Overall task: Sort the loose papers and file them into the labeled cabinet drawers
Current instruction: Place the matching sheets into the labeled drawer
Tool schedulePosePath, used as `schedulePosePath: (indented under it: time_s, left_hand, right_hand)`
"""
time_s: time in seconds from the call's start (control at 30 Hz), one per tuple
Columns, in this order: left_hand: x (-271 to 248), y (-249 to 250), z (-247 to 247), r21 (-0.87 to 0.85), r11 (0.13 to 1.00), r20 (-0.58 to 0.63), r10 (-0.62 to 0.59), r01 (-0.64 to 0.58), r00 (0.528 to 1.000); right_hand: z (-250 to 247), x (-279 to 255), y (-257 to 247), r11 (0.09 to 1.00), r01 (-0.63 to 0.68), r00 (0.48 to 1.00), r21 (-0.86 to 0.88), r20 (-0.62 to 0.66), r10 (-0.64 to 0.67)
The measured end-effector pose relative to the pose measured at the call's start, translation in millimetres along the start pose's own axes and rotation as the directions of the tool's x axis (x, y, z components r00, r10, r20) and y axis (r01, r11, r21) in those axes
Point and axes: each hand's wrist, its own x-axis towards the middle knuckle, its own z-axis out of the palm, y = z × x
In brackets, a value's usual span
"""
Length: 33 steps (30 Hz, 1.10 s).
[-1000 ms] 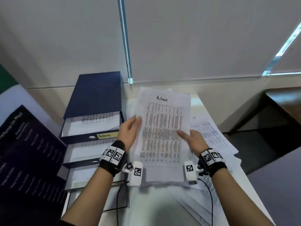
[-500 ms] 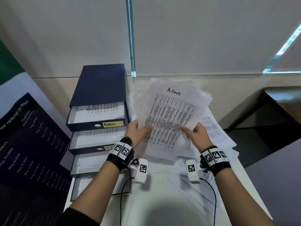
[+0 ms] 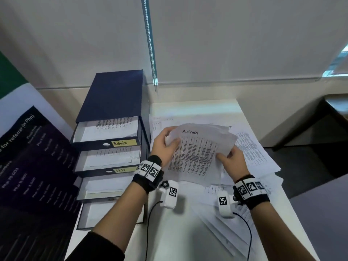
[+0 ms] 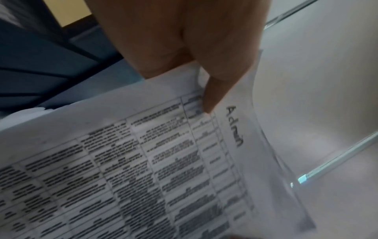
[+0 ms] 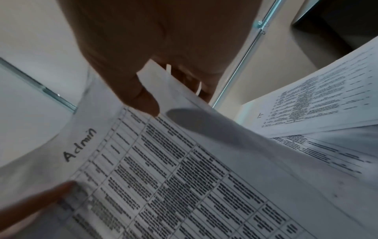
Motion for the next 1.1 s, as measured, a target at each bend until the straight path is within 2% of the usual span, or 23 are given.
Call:
schedulePosePath:
  time_s: [0.07, 0.1, 0.13, 0.2, 0.27, 0.4, 0.47, 0.6, 0.67, 0.73, 0.8, 0.83, 0.9, 0.97, 1.03, 1.1]
  left_hand:
    - [6, 3, -4, 0.001, 0.999, -0.004, 0.046, -0.046, 0.999]
    - [9, -2, -6, 0.017, 0.999, 0.003, 0.029, -0.029, 1.000]
    - [11, -8, -6, 0.040, 0.999, 0.010, -0.035, 0.035, 0.999]
    - [9, -24, -4, 0.107, 0.965, 0.027, -0.243, 0.239, 0.970]
    - [6, -39, 1, 0.117, 0.924, 0.037, -0.370, 0.364, 0.928]
    - [1, -33, 10, 0.119, 0.932, 0.018, -0.346, 0.341, 0.938]
    - [1, -15, 5, 0.075, 0.956, 0.000, -0.284, 0.283, 0.959]
    - [5, 11, -39, -0.015, 0.984, -0.156, -0.179, 0.179, 0.971]
    - [-1, 14, -65, -0.030, 0.970, -0.180, -0.241, 0.239, 0.954]
    - [-18, 8, -90, 0.021, 0.930, -0.161, -0.360, 0.368, 0.919]
    - [-41, -4, -112, -0.011, 0.893, -0.122, -0.447, 0.449, 0.886]
    - [-52, -11, -123, -0.048, 0.891, -0.134, -0.454, 0.452, 0.881]
    - [-70, -15, -142, -0.154, 0.895, -0.256, -0.445, 0.419, 0.858]
    - [-82, -15, -165, -0.271, 0.888, -0.362, -0.451, 0.371, 0.816]
    - [-91, -12, -186, -0.281, 0.885, -0.442, -0.462, 0.370, 0.769]
    - [-97, -4, -203, -0.302, 0.881, -0.500, -0.473, 0.365, 0.726]
  right_hand:
    - [-11, 11, 7, 0.993, -0.002, 1.000, 0.115, 0.017, 0.000]
    - [-14, 18, 14, 0.989, -0.040, 0.998, 0.143, 0.052, 0.033]
    - [-14, 23, 22, 0.985, -0.103, 0.990, 0.136, 0.107, 0.089]
    - [-8, 30, 39, 0.980, -0.195, 0.957, 0.042, 0.228, 0.180]
    - [-1, 33, 48, 0.978, -0.196, 0.936, -0.077, 0.283, 0.210]
    - [3, 37, 39, 0.972, -0.210, 0.917, -0.103, 0.325, 0.232]
    - [6, 39, 23, 0.980, -0.178, 0.916, -0.090, 0.350, 0.198]
    - [23, 46, -33, 0.998, -0.044, 0.930, 0.042, 0.367, 0.026]
    - [37, 47, -61, 0.991, 0.000, 0.932, 0.131, 0.360, -0.048]
    - [57, 47, -81, 0.984, -0.013, 0.916, 0.180, 0.398, -0.061]
    - [83, 47, -92, 0.981, -0.038, 0.882, 0.188, 0.468, -0.056]
    - [96, 46, -96, 0.982, -0.044, 0.861, 0.183, 0.506, -0.056]
    - [121, 43, -102, 0.981, -0.087, 0.804, 0.173, 0.594, -0.033]
    - [143, 37, -106, 0.970, -0.185, 0.726, 0.159, 0.687, 0.026]
    - [161, 26, -109, 0.949, -0.290, 0.629, 0.125, 0.772, 0.091]
    - [174, 12, -110, 0.949, -0.291, 0.572, 0.117, 0.817, 0.074]
